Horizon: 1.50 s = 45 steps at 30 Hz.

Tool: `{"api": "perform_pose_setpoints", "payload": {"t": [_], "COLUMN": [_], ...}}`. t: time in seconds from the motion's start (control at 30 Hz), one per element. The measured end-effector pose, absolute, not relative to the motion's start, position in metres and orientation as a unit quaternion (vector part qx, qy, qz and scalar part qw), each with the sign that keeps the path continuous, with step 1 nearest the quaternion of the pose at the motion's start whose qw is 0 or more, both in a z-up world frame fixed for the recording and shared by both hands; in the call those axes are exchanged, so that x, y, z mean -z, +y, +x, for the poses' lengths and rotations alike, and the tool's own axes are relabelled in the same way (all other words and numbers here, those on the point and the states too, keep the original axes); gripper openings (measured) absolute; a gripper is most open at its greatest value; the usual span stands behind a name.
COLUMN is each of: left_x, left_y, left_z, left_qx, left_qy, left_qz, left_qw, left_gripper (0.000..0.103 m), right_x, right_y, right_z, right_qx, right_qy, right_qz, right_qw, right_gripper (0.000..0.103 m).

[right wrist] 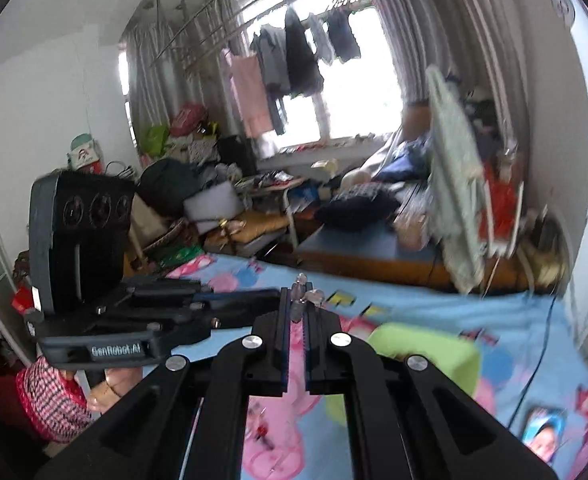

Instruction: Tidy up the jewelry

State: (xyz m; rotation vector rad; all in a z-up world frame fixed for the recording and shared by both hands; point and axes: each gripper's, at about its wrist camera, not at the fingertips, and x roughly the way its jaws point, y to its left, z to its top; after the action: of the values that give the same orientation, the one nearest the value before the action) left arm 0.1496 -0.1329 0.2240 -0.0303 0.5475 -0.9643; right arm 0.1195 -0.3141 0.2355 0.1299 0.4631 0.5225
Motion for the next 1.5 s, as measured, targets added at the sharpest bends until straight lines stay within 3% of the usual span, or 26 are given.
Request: {"api": "perform_pose_setpoints", "payload": {"t": [0.23, 0.67, 1.13, 1.5], "left_x": [-0.239, -0.142, -0.186, -0.131], "left_y": [-0.158, -0.183, -0.17, -0.188], "left_z": [0.172, 0.216, 0.201, 0.219], "left_qx": [0.446, 0.413, 0.426, 0.406], "left_qy": [0.235, 0.342, 0.283, 0.35], "left_qz": [-0.025, -0.02, -0.02, 0.002], "left_qw": [0.863, 0.844, 0.859, 0.844], "left_gripper": [0.0, 0.0, 0.0, 0.0], "right_x": [-0.266, -0.172, -0.243, -0.183], "right_y": [-0.339, -0.357, -0.306, -0.34], "right_z": [0.146, 0.178, 0.18, 0.192], "right_qx": [-0.201, -0.193, -0.23, -0.21], "right_qy": [0.194, 0.287, 0.233, 0.301], "right_qz": [0.027, 0.065, 0.007, 0.057], "right_qw": [0.96, 0.936, 0.945, 0.928], "right_gripper": [0.0, 0.0, 0.0, 0.0]}}
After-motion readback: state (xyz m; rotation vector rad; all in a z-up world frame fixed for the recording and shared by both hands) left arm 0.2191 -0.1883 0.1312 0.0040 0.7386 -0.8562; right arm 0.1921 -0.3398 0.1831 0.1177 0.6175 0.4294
